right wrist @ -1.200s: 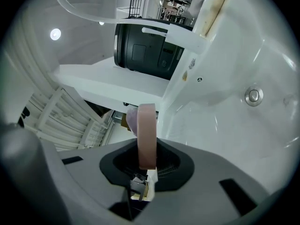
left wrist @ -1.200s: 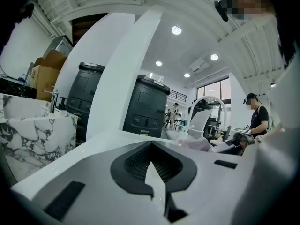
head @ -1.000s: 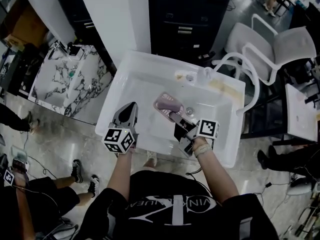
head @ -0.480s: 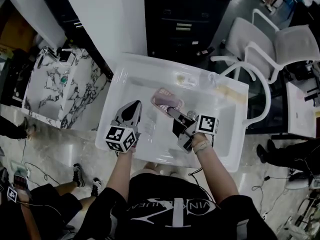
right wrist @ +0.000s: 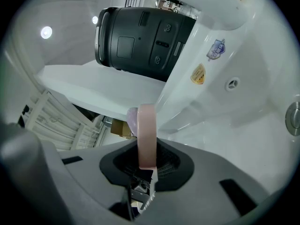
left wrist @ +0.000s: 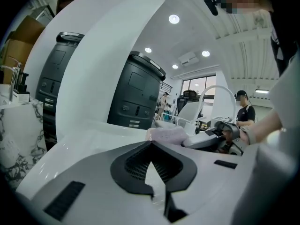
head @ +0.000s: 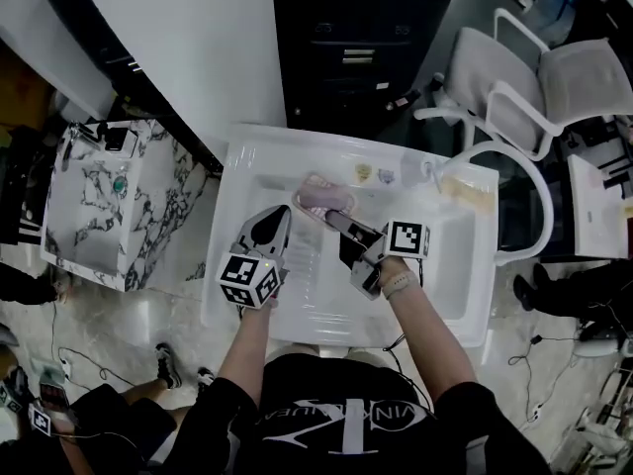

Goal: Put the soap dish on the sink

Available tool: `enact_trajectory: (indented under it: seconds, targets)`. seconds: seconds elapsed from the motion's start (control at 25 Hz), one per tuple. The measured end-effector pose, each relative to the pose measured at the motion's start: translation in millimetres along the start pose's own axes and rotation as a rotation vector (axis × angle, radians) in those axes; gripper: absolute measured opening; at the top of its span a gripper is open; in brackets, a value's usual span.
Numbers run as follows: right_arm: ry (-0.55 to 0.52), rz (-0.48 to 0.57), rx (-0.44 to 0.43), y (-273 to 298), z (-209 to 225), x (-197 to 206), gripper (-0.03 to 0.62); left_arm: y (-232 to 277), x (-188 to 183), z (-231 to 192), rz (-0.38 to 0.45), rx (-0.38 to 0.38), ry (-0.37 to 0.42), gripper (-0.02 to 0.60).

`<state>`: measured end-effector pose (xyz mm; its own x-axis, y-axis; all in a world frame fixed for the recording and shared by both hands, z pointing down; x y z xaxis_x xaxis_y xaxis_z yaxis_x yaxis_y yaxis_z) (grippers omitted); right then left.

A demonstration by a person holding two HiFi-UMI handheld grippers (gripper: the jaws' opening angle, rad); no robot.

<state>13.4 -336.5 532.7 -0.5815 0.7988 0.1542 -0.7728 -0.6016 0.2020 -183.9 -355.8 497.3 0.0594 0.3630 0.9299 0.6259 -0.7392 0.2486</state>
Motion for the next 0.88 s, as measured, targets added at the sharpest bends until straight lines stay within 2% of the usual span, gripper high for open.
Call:
enact_trajectory:
  seconds: [0.12, 0.32, 0.64, 0.88]
  targets:
    - [-0.018, -0.005, -0.052, 16, 1, -7, 0.072, 11, 2, -5, -0.025, 0.02, -0.002, 0.014]
    - [-0.012, -0.015, -0.066, 39, 4, -14, 0.072, 20, 9, -16, -0.075, 0.02, 0.009, 0.014]
    - [-0.059, -0.162, -0.037, 71, 2, -38, 0.072, 35, 17, -21, -0.111, 0.013, -0.025, 0.014]
    - [-0.011, -0.215, -0.041, 86, 9, -53, 0.072, 48, 20, -25, -0.155, -0.016, -0.029, 0.014]
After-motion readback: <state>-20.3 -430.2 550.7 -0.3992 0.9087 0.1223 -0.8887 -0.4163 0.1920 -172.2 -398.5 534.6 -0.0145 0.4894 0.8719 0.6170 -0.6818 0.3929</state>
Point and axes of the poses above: the fingertips, and each gripper's own axes: y forward along the fingers, z to its right, x out of its underside, the point moved 7 cm from there along -y, backward along the fingers, and after that the axes turned 3 degrees about -x, right-handed, at the moved point
